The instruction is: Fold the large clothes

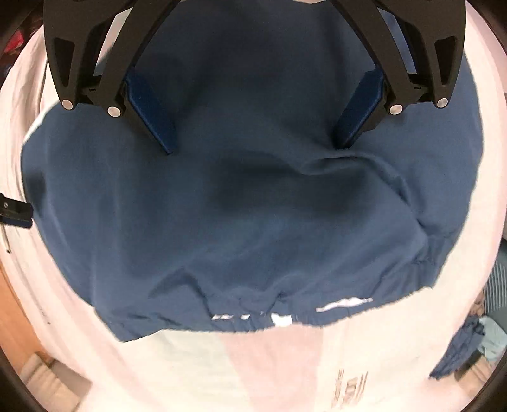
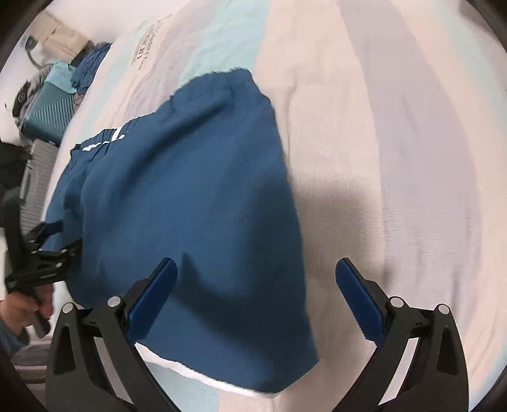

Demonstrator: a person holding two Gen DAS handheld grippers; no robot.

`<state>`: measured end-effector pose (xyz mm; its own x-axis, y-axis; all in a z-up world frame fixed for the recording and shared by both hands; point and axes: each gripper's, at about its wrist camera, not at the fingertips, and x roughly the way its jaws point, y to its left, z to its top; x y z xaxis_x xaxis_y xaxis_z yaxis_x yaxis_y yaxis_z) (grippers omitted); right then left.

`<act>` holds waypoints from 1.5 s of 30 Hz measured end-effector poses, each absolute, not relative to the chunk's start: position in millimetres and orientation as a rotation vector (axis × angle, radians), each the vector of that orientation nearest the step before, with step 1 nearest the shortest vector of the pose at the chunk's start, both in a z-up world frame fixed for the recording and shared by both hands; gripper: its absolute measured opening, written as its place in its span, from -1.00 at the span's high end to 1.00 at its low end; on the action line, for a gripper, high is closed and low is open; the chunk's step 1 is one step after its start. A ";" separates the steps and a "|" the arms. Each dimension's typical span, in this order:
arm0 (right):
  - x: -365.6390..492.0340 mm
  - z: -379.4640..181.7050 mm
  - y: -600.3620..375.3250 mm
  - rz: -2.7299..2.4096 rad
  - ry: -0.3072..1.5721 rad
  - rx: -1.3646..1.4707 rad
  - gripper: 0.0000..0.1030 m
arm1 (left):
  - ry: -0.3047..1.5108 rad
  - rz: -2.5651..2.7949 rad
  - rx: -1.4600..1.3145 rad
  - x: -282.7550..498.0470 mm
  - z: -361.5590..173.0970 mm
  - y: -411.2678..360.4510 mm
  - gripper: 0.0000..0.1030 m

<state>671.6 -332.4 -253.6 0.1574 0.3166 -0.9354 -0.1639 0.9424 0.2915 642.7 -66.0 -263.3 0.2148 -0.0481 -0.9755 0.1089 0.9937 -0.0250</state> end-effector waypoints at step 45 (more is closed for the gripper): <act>662.4 -291.2 -284.8 0.377 1.578 0.196 0.16 | 1.423 -0.137 -0.029 643.4 -290.6 -11.8 -0.90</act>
